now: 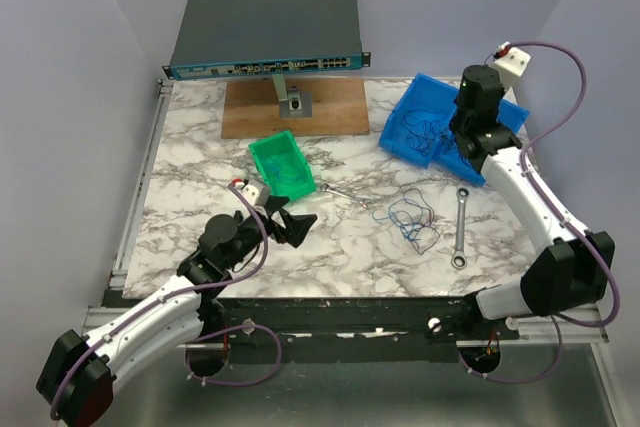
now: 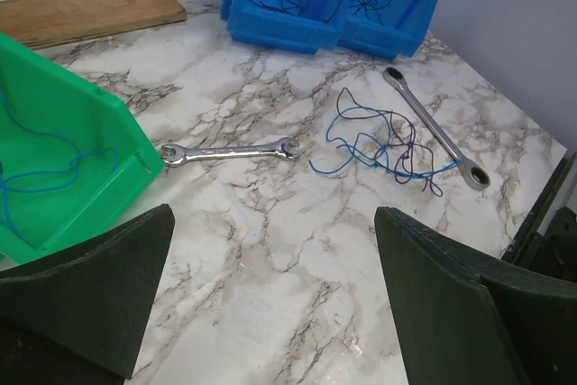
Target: Untangle the cables
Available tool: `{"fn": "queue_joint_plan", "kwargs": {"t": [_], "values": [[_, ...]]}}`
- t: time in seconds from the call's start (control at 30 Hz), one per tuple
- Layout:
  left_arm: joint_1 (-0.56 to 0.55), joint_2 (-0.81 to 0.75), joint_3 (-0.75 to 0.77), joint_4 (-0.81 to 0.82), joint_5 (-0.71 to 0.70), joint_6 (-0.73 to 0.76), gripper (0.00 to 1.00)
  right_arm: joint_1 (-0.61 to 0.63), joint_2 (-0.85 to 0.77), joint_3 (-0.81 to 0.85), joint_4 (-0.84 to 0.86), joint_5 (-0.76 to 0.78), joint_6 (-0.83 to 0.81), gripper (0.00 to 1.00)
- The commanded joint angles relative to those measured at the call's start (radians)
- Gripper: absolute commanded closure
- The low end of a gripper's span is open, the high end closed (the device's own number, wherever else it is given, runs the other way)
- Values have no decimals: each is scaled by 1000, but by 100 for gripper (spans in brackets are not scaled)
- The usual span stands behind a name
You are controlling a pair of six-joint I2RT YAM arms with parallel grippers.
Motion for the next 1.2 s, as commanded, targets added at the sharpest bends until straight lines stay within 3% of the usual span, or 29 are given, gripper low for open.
{"fn": "queue_joint_plan", "kwargs": {"t": [0.0,0.17,0.2,0.3,0.33,0.43,0.6,0.77,0.87,1.0,1.17], "values": [[-9,29,-6,65,51,28,4,-93,82,72,48,8,-1,99],[-11,55,-3,74,45,35,4,-213,203,146,78,-31,14,98],[-12,62,-2,76,43,37,4,-235,227,164,74,-32,22,87],[-14,83,2,82,36,41,5,-267,301,212,13,-16,70,36],[-14,91,6,82,36,41,5,-288,318,233,-27,-26,97,23],[-15,114,13,86,36,46,5,-295,342,292,-168,-91,159,7],[-20,133,24,85,48,51,5,-293,270,232,-336,-275,260,4],[-32,159,41,85,85,51,5,-275,118,-8,-393,-484,292,2],[-47,174,52,87,94,46,6,-183,29,-184,-373,-505,281,0],[-70,171,50,93,88,52,8,-13,-20,-293,-454,-433,300,0],[-83,173,57,87,87,55,8,39,-142,-436,-445,-495,355,3]]}}
